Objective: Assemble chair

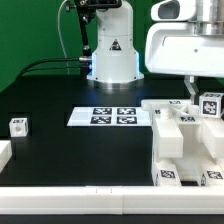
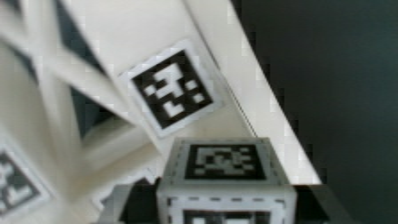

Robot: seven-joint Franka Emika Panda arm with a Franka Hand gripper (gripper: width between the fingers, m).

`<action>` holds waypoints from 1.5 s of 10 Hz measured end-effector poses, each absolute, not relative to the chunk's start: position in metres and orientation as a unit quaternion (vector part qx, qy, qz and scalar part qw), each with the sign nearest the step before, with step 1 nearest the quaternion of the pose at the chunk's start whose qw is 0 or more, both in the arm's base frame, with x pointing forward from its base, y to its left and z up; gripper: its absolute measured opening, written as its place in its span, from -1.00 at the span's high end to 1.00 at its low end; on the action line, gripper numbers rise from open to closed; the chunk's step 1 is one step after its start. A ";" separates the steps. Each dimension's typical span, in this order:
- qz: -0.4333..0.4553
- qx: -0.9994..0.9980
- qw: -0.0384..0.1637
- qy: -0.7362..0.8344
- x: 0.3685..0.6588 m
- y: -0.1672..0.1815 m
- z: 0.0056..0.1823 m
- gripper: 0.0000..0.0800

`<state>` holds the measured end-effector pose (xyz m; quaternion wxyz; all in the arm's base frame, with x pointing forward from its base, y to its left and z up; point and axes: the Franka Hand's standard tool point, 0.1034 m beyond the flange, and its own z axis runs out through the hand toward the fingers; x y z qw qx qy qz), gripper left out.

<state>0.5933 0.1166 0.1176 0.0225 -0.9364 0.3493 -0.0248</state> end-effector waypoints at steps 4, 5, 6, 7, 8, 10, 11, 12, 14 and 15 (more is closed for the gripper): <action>-0.012 -0.841 0.044 0.539 0.593 0.121 0.118 0.30; -0.010 -0.829 0.046 0.557 0.593 0.121 0.118 0.30; -0.010 -0.827 0.046 0.561 0.593 0.121 0.118 0.29; -0.009 -0.827 0.046 0.560 0.593 0.122 0.117 0.29; -0.009 -0.830 0.046 0.555 0.592 0.123 0.117 -0.20; -0.009 -0.885 0.041 0.463 0.592 0.123 0.118 -0.53; -0.011 -0.906 0.040 0.420 0.593 0.120 0.118 -0.59; -0.013 -0.943 0.038 0.331 0.593 0.116 0.118 -0.62; -0.017 -0.970 0.037 0.238 0.593 0.115 0.118 -0.62; -0.018 -0.979 0.036 0.202 0.593 0.115 0.118 -0.62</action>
Offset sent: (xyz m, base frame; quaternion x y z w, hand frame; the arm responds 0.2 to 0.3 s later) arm -0.0021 -0.0076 -0.0015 0.0140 0.0146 0.1688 0.9854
